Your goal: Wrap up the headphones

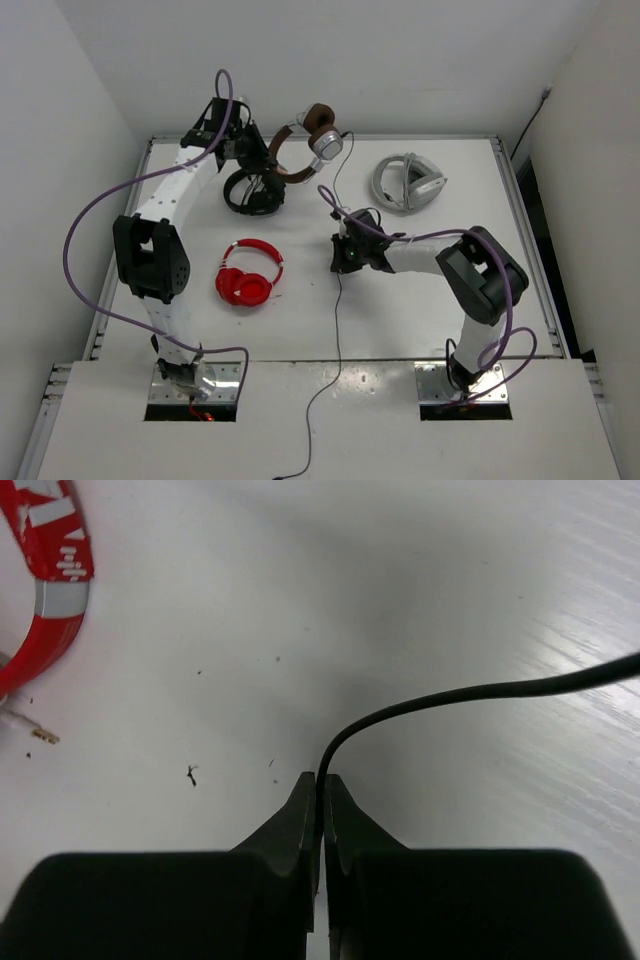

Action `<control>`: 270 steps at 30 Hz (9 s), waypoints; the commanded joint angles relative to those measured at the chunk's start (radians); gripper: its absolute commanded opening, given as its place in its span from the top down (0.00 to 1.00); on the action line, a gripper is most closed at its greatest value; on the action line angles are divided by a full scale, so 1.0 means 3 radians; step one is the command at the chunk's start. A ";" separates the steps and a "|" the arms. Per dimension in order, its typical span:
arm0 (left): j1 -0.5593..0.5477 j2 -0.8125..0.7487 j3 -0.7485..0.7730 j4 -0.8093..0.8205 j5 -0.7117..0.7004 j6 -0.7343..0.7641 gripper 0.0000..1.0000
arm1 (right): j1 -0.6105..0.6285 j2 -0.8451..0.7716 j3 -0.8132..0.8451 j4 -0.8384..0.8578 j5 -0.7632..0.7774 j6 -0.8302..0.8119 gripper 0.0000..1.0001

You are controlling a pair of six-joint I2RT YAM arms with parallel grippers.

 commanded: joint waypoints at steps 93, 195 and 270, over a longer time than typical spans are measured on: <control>-0.1102 -0.0033 -0.0465 0.0063 -0.1549 0.0506 1.00 | -0.0668 -0.0608 0.1563 -0.2251 -0.1968 -0.2664 1.00; -0.0913 -0.2364 -0.3477 0.3473 0.1243 0.4025 1.00 | -0.1231 0.0086 0.2074 -0.2052 -0.4898 -0.0946 1.00; -0.0371 -0.1342 -0.1963 0.2446 -0.0307 0.1028 1.00 | -0.0878 -0.1581 0.0571 -0.1883 -0.0644 -0.0740 0.50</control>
